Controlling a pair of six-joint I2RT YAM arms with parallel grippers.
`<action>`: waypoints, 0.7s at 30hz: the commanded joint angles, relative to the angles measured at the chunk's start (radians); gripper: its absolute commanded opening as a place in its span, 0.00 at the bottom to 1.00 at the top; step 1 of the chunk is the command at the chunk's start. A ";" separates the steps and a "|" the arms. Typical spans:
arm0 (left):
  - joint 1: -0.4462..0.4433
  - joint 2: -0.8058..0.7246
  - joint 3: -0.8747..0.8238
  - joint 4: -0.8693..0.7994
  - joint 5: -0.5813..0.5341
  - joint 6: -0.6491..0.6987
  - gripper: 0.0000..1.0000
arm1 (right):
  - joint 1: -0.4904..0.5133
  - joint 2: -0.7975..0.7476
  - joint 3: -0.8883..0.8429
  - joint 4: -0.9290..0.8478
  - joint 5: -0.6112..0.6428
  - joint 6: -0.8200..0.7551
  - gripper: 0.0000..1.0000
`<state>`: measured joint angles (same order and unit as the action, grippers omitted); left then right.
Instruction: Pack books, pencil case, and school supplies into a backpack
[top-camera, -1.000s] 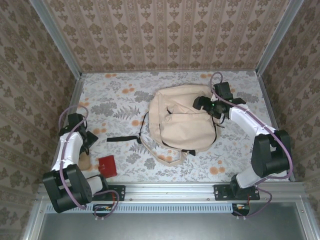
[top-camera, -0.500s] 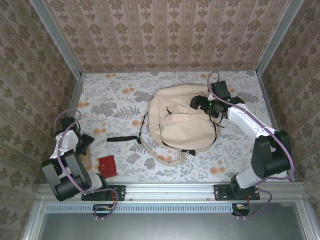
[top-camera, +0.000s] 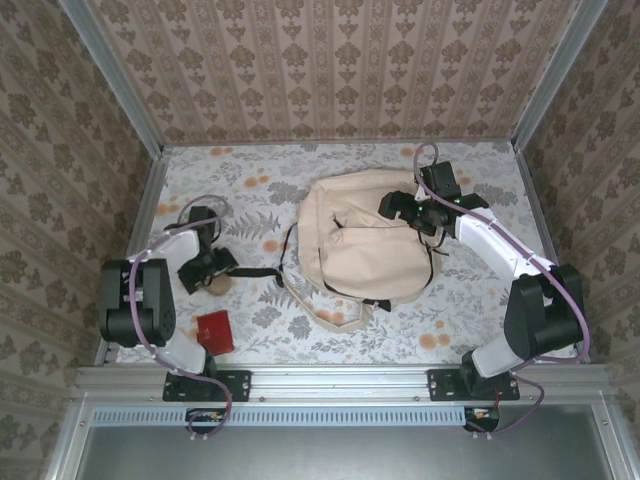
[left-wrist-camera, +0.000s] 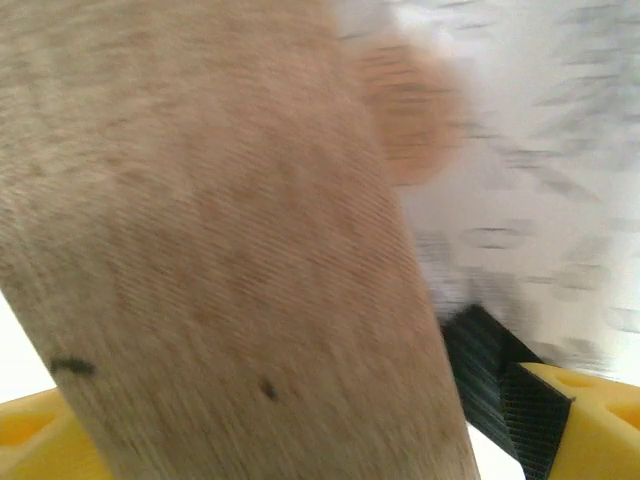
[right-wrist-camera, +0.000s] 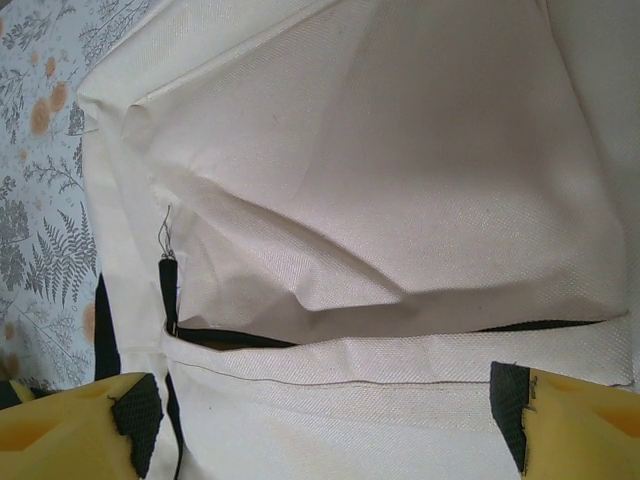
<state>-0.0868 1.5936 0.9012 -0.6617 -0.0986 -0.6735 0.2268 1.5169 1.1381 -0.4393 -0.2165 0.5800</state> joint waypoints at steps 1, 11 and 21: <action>-0.061 0.030 0.087 -0.030 0.022 -0.015 0.92 | 0.006 -0.036 0.014 -0.035 0.019 0.011 0.89; -0.002 0.018 0.042 -0.014 0.049 -0.042 0.96 | 0.006 -0.031 0.015 -0.026 0.000 0.003 0.90; 0.103 0.037 0.016 0.083 0.143 -0.038 0.85 | 0.022 -0.026 0.015 -0.019 0.003 -0.004 0.92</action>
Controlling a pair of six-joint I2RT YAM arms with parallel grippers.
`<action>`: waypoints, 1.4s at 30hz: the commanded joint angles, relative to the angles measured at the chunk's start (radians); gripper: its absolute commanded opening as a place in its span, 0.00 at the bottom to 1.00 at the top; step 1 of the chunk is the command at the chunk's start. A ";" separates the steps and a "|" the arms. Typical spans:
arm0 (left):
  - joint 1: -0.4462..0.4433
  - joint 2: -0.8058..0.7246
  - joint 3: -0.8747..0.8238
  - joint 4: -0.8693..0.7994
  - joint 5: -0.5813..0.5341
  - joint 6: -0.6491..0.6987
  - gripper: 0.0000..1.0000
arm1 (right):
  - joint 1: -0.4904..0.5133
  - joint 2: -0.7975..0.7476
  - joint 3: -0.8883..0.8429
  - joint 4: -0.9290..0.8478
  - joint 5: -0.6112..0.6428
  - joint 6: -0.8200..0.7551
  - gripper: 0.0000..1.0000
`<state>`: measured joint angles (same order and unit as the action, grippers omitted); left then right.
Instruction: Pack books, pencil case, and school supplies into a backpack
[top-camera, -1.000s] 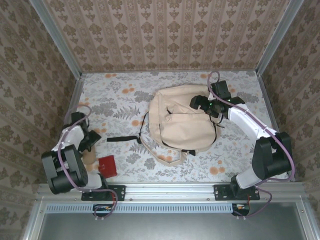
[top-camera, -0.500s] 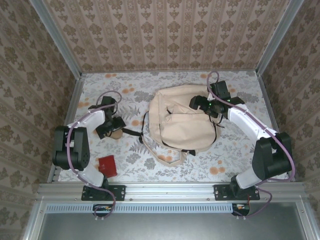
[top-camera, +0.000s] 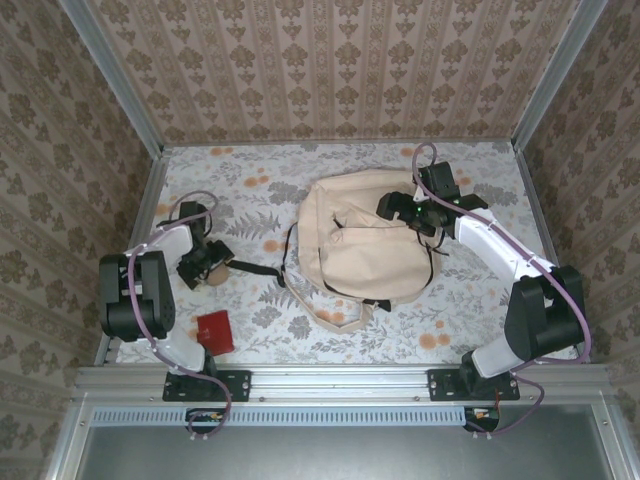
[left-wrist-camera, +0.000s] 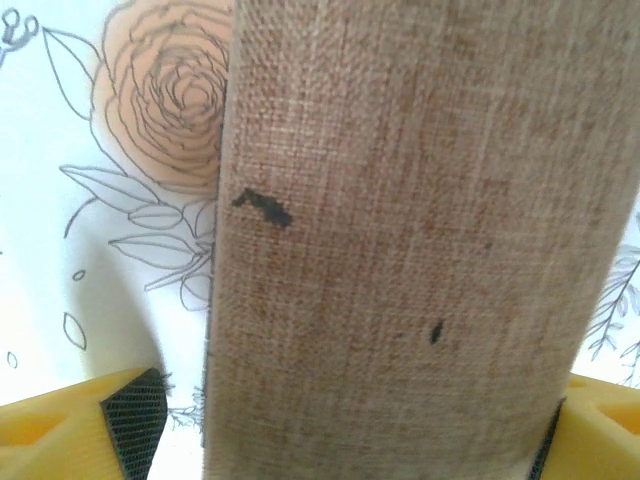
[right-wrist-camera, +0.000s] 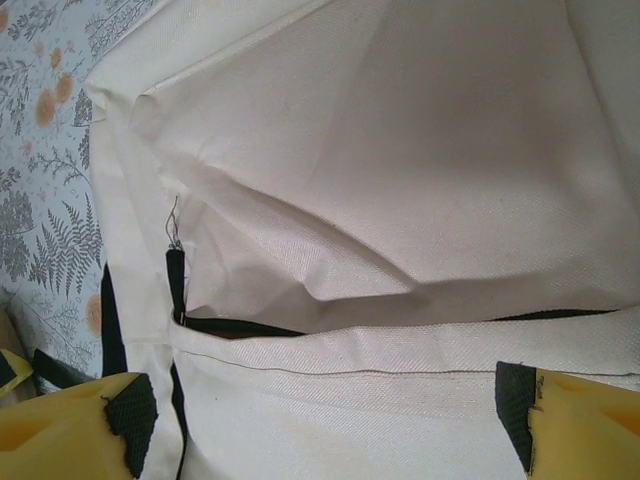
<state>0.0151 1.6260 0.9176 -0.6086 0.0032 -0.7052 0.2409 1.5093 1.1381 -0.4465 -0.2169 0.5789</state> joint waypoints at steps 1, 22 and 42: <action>0.002 0.006 -0.001 0.034 0.046 -0.006 0.81 | 0.009 -0.015 0.015 -0.012 0.002 -0.004 0.92; -0.404 -0.212 0.221 0.069 0.066 0.296 0.50 | 0.089 0.002 -0.001 0.170 -0.328 0.062 0.94; -0.730 -0.031 0.385 0.183 0.310 0.584 0.50 | 0.094 0.106 0.089 0.228 -0.568 0.109 0.73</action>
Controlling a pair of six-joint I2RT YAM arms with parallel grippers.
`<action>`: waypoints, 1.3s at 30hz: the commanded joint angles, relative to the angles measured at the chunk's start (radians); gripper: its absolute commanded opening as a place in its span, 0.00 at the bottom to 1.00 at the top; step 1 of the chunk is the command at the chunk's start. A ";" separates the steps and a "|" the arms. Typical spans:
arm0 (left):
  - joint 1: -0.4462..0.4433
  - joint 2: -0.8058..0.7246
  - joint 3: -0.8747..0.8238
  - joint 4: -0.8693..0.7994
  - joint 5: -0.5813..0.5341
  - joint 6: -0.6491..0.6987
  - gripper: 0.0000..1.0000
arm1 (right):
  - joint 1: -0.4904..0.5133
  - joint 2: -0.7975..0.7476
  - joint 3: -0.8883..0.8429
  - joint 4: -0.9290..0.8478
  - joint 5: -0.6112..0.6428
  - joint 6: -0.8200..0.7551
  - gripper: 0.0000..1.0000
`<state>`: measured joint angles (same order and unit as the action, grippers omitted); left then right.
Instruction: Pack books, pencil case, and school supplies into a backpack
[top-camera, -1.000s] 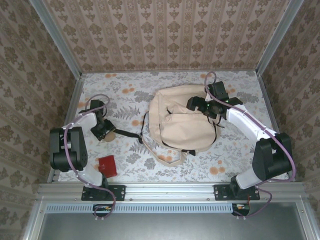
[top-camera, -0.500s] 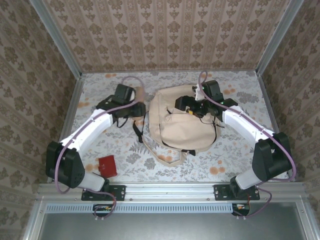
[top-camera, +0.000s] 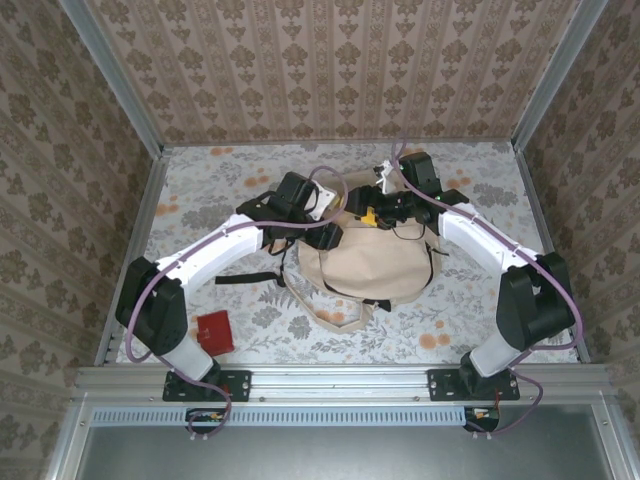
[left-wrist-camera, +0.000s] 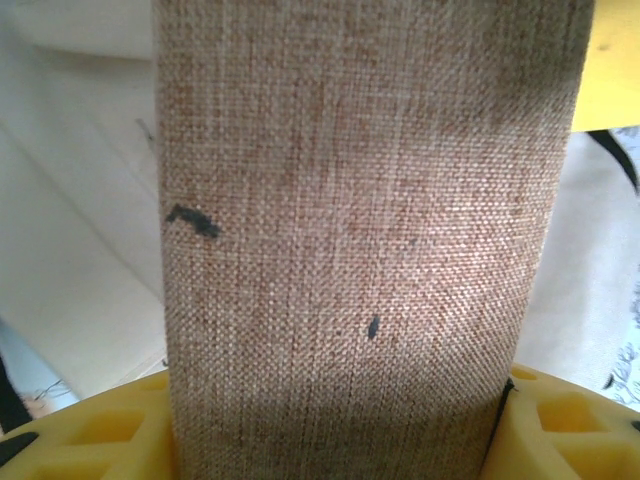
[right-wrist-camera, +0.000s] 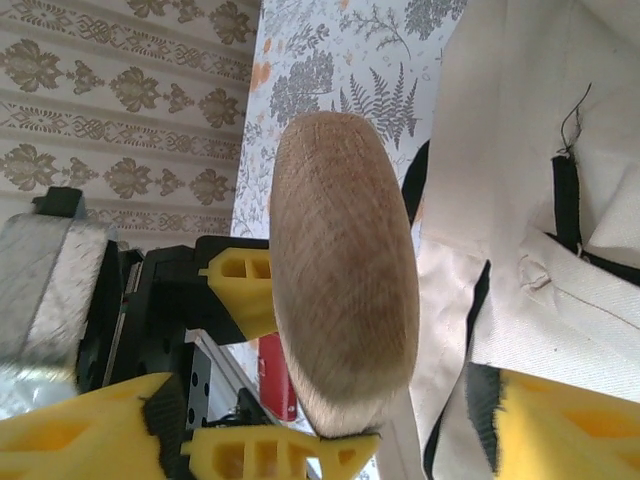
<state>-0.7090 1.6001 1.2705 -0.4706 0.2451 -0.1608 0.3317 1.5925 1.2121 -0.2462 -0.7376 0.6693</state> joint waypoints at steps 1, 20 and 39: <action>-0.005 -0.008 0.027 0.052 0.079 0.041 0.50 | 0.004 0.030 0.018 0.037 -0.052 0.026 0.69; 0.014 -0.051 0.020 0.011 -0.002 0.094 0.97 | -0.159 -0.134 -0.117 0.046 0.199 0.049 0.26; 0.039 0.521 0.537 -0.059 -0.044 -0.528 0.68 | -0.329 -0.455 -0.300 -0.128 0.454 0.006 0.27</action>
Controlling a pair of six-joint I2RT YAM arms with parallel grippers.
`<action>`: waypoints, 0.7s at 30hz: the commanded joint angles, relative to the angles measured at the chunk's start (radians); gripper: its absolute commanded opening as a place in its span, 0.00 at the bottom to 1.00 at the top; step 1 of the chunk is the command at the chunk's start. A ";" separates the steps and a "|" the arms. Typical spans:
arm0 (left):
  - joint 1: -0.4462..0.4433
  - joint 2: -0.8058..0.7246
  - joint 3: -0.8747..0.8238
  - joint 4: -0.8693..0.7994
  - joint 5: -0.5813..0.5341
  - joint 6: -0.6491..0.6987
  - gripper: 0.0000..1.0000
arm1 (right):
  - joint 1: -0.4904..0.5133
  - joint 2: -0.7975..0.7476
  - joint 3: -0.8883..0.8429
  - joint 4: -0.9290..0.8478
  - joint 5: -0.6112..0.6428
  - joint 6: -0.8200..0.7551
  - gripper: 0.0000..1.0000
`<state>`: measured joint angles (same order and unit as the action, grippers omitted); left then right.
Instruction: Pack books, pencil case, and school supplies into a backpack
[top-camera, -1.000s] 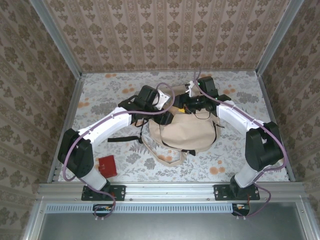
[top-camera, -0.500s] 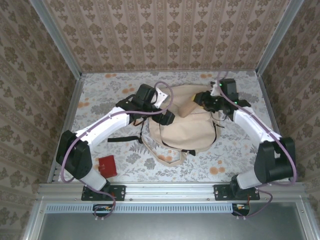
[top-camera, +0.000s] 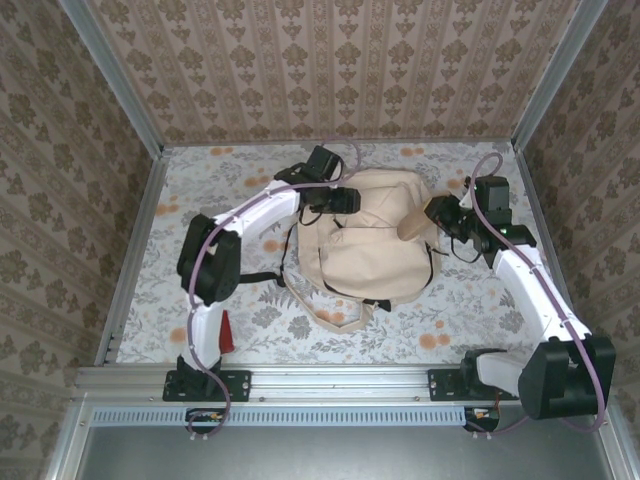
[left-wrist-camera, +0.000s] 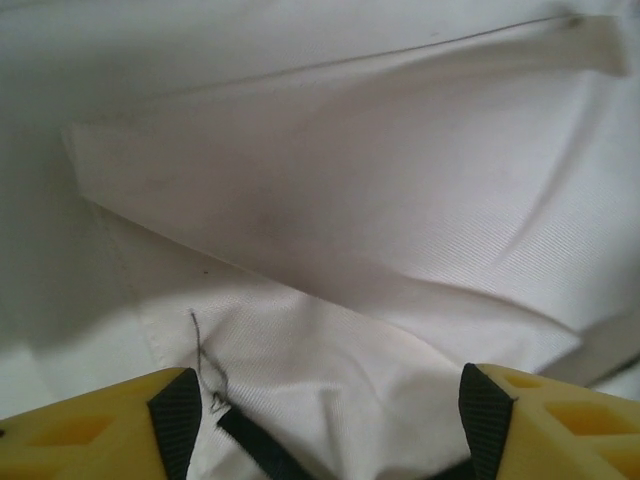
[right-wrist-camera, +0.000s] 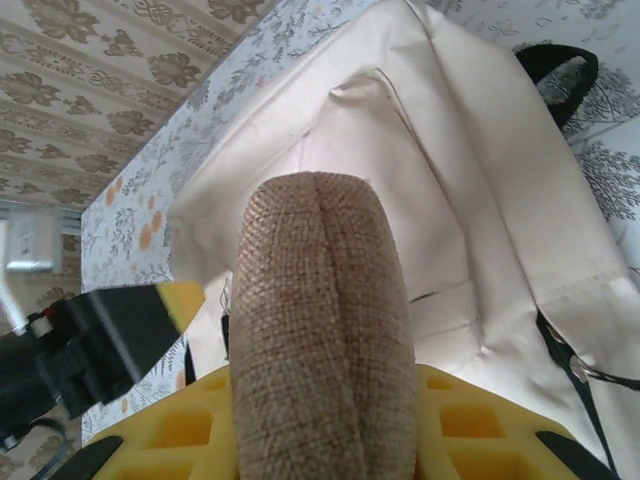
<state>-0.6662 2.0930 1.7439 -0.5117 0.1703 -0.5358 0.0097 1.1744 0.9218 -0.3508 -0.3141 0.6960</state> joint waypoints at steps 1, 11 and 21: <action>-0.007 0.047 0.078 -0.011 0.040 -0.181 0.66 | -0.006 -0.042 -0.014 -0.025 0.033 -0.021 0.27; -0.029 0.154 0.144 0.027 0.108 -0.327 0.47 | -0.006 -0.059 -0.039 -0.013 0.025 -0.007 0.27; -0.014 0.155 0.166 0.071 0.109 -0.347 0.13 | -0.007 -0.060 -0.071 0.014 -0.007 0.014 0.27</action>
<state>-0.6846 2.2494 1.8809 -0.4801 0.2478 -0.8688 0.0090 1.1431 0.8673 -0.3653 -0.2989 0.6930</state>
